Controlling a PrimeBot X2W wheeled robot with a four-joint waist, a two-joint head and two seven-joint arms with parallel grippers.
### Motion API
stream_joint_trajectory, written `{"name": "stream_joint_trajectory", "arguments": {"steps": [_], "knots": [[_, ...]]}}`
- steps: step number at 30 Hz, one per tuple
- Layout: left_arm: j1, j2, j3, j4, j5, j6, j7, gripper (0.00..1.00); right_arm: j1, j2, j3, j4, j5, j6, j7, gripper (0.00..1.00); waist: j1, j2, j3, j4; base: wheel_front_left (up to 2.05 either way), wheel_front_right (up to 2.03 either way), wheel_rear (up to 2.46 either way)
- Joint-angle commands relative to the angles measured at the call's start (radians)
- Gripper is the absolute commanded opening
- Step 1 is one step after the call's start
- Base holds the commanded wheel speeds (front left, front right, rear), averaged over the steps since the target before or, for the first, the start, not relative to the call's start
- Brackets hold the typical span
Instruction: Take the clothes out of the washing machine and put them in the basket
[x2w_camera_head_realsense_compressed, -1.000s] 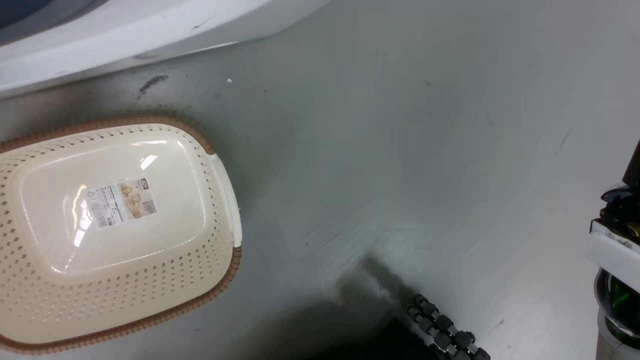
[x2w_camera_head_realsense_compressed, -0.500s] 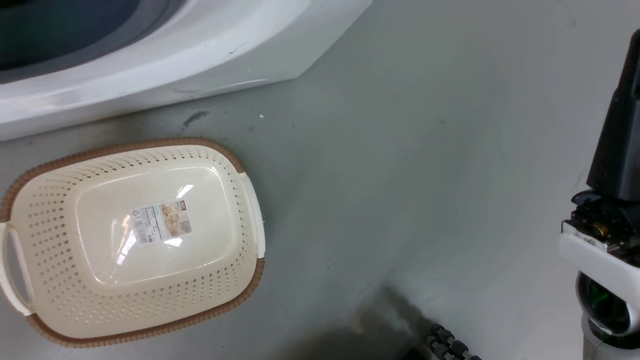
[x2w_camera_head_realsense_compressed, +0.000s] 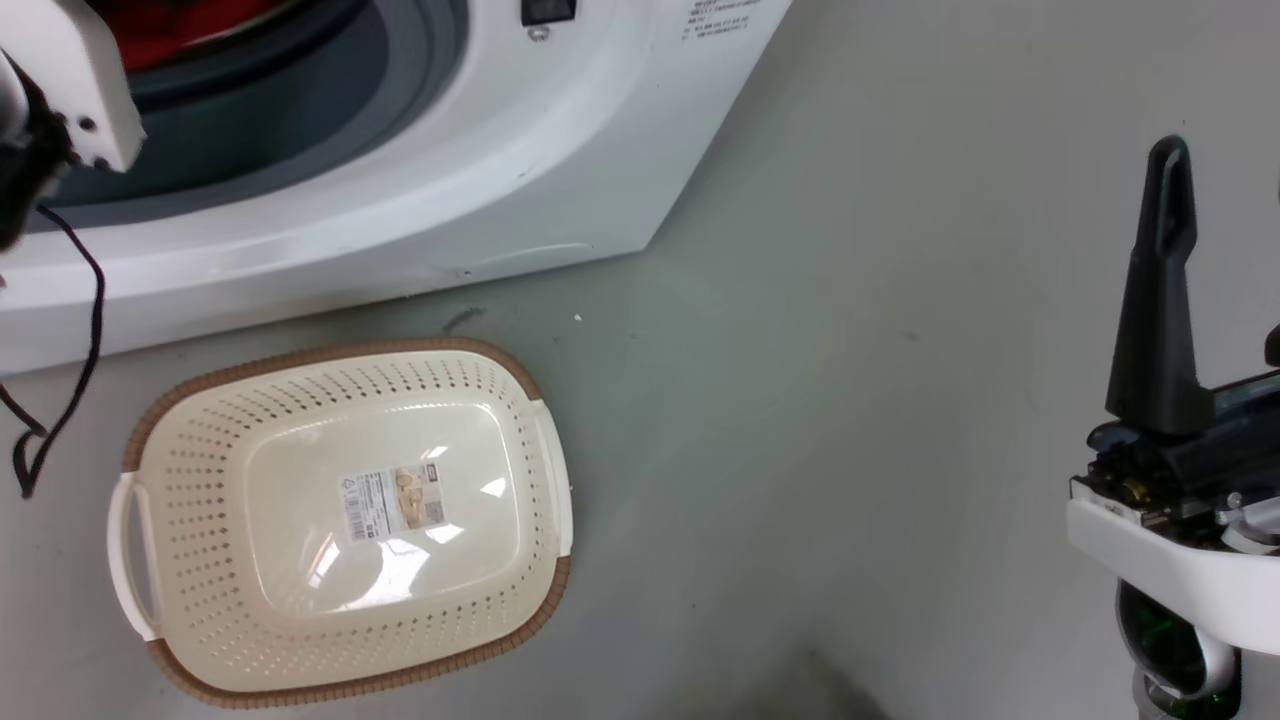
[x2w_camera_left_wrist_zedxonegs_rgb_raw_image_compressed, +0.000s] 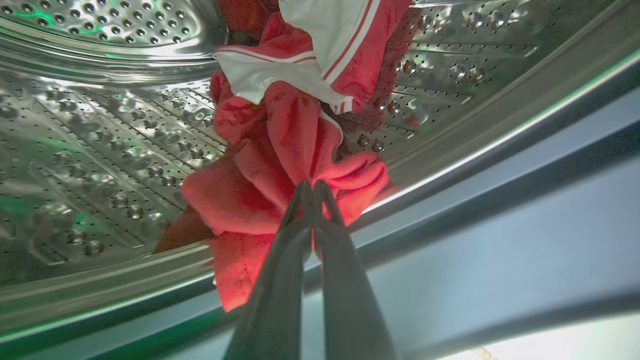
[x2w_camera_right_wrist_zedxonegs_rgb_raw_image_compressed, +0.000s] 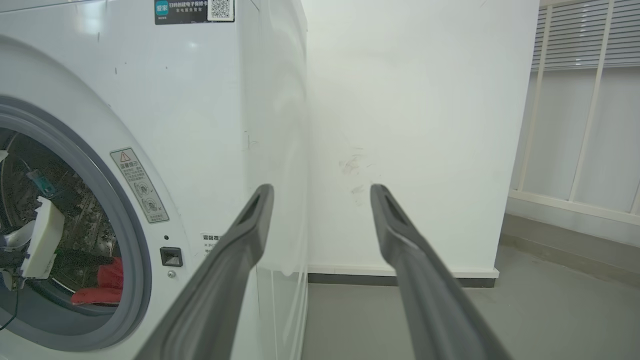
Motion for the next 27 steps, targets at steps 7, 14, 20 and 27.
{"name": "stream_joint_trajectory", "arguments": {"steps": [7, 14, 20, 27], "knots": [[0.127, -0.025, -0.024, -0.04, 0.02, 0.013, -0.158, 0.0, 0.058, 0.0, 0.008, 0.031, -0.035, 0.0, -0.002, 1.0, 0.0001, 0.0, -0.129, 0.039, 0.0, 0.0, 0.0], [0.236, -0.048, -0.028, -0.092, 0.029, 0.068, -0.265, 0.0, 0.107, 0.0, 0.008, 0.057, -0.053, 0.0, -0.002, 1.0, 0.0001, 0.0, -0.212, 0.057, 0.0, 0.0, 0.0], [0.357, -0.071, -0.02, -0.147, 0.026, 0.134, -0.376, 0.0, 0.163, 0.0, 0.012, 0.092, -0.072, 0.0, -0.002, 1.0, 0.0001, 0.0, -0.295, 0.071, 0.0, 0.0, 0.0], [0.531, -0.1, -0.012, -0.225, 0.027, 0.233, -0.503, 0.0, 0.236, 0.0, 0.011, 0.138, -0.101, 0.0, -0.002, 1.0, 0.0001, 0.0, -0.397, 0.095, 0.0, 0.0, 0.0]]}}
